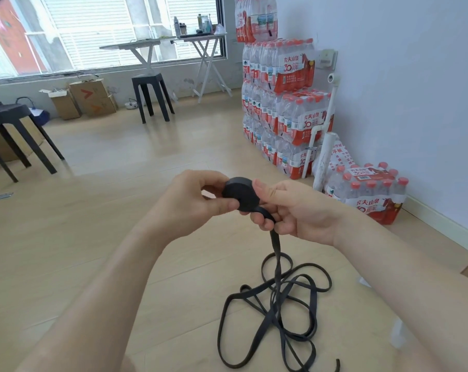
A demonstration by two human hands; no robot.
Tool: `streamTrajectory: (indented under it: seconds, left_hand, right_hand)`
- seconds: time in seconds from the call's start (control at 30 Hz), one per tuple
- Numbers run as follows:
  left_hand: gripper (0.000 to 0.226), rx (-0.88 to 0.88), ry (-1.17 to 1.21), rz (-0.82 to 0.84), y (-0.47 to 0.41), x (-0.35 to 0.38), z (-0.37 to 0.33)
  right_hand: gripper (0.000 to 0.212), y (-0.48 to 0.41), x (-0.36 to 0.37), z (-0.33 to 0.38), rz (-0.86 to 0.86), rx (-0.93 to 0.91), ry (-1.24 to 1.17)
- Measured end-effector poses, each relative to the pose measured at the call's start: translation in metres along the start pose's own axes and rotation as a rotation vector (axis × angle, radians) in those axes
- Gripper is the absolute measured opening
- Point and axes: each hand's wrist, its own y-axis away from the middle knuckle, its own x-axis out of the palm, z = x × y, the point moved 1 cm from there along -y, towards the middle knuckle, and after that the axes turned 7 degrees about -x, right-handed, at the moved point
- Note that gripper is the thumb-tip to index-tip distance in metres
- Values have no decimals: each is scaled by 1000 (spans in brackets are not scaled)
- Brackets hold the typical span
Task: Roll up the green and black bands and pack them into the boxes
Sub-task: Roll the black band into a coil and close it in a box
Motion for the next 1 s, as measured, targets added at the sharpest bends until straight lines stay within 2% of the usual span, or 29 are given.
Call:
streamTrajectory:
  seconds: [0.1,0.17,0.23,0.37,0.43,0.53,0.87,1.0]
  left_hand:
    - [26,-53,315,110,0,1,5]
    - [34,-34,455,90,-1,4,8]
    - [32,3,485,55,-2,5,9]
    - [13,41,270,-30,-2,-2,6]
    - [19,64,96,-64,-2,-7,5]
    - [17,116,-129,-73,1,-7,1]
    - [8,238,-431,-104,0,-5,-2]
    - [10,201,-375,-111,-2,-3,2]
  right_hand:
    - [56,2,-1,2,68,-74,-203]
    - [53,4,0,3,114,-101,-265]
    - [51,5,1,4,133,-86,-255]
    - [69,8,-2,10,52,56,102]
    - [77,10,-5,10,5,111,223]
    - [78,9,-6,8,-30,110,298]
    - [67,4,3,3,-73,78,293]
    - [66,3,2,0,-83,78,251]
